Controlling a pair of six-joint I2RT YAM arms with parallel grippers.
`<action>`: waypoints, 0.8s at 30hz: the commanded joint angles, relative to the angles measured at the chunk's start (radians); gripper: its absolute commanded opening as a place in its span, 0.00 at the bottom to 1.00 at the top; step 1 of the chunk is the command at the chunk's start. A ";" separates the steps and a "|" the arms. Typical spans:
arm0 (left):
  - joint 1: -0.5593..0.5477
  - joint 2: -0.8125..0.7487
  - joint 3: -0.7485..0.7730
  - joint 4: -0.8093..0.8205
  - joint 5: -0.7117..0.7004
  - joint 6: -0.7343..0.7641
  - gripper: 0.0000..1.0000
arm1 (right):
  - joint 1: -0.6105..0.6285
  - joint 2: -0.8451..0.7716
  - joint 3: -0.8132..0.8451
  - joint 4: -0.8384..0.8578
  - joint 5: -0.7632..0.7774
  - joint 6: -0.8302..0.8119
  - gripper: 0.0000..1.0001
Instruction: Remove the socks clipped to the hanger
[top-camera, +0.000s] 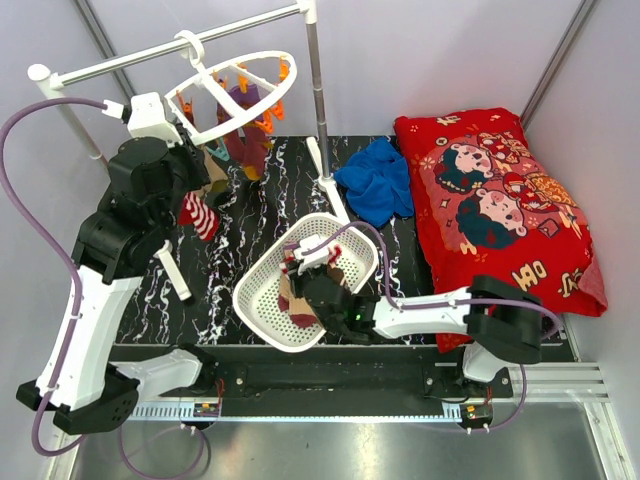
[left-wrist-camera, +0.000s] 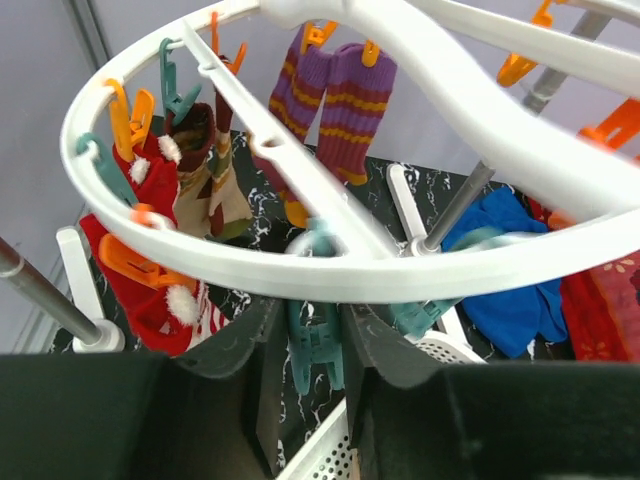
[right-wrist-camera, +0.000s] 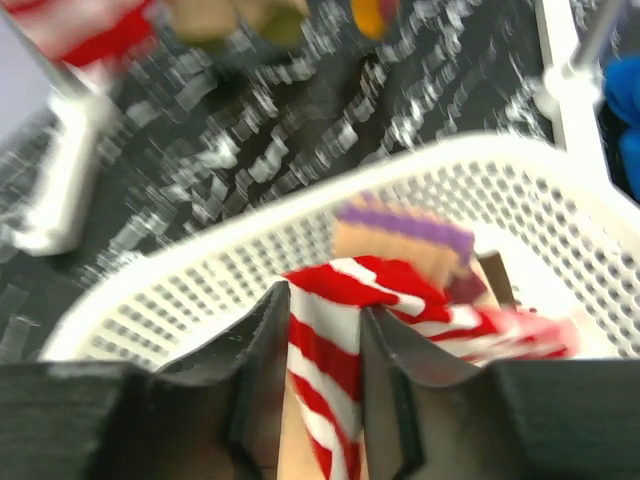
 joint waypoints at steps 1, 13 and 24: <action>-0.003 -0.028 -0.011 0.087 0.091 0.025 0.33 | -0.011 0.032 0.037 -0.123 0.096 0.059 0.43; -0.003 -0.033 -0.019 0.127 0.162 0.035 0.45 | -0.021 0.001 0.089 0.233 -0.269 -0.297 0.92; -0.003 -0.033 -0.039 0.185 0.231 0.042 0.51 | -0.092 0.275 0.410 0.386 -0.516 -0.375 0.98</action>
